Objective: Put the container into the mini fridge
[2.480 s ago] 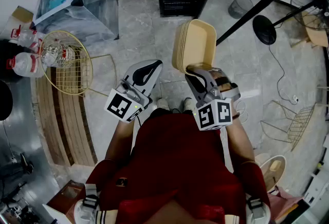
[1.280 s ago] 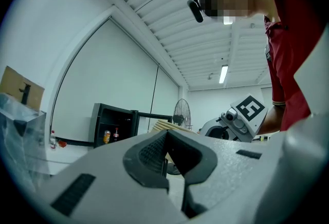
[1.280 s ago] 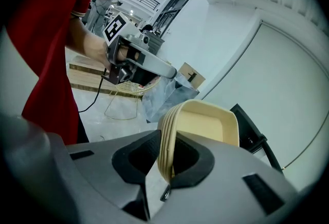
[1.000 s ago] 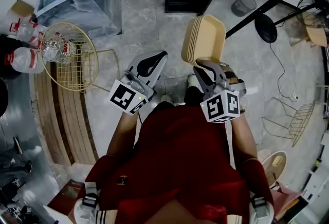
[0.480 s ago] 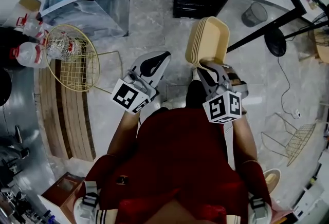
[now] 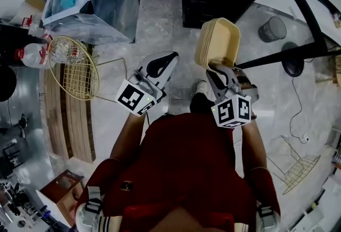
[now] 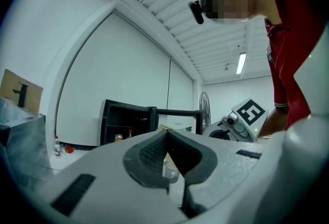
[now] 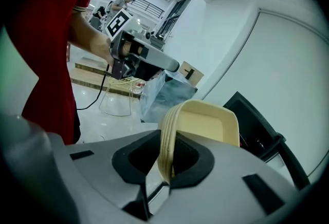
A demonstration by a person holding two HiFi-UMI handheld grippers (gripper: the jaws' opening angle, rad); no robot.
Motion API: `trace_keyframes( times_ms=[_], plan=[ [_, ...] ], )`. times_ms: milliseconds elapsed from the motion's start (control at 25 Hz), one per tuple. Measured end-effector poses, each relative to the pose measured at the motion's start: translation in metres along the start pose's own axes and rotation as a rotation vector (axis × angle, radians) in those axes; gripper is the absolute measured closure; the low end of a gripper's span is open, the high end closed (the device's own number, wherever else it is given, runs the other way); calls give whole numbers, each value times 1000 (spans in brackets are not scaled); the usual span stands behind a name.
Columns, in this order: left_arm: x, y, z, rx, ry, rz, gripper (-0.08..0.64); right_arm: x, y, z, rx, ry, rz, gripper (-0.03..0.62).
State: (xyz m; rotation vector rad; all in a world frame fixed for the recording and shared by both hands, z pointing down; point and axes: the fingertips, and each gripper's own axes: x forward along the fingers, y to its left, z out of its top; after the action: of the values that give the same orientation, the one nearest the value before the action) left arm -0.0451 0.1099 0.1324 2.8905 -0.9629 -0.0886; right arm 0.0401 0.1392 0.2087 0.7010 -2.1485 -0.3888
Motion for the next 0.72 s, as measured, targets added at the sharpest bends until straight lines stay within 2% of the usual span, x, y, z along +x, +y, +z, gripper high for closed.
trace_keyframes(
  times_ms=[400, 720],
  plan=[
    [107, 33, -10, 10, 6, 61, 554, 28, -86, -66, -43, -31, 48, 540],
    [142, 54, -25, -15, 32, 110, 554, 61, -106, -102, -69, -1, 126, 541]
  ],
)
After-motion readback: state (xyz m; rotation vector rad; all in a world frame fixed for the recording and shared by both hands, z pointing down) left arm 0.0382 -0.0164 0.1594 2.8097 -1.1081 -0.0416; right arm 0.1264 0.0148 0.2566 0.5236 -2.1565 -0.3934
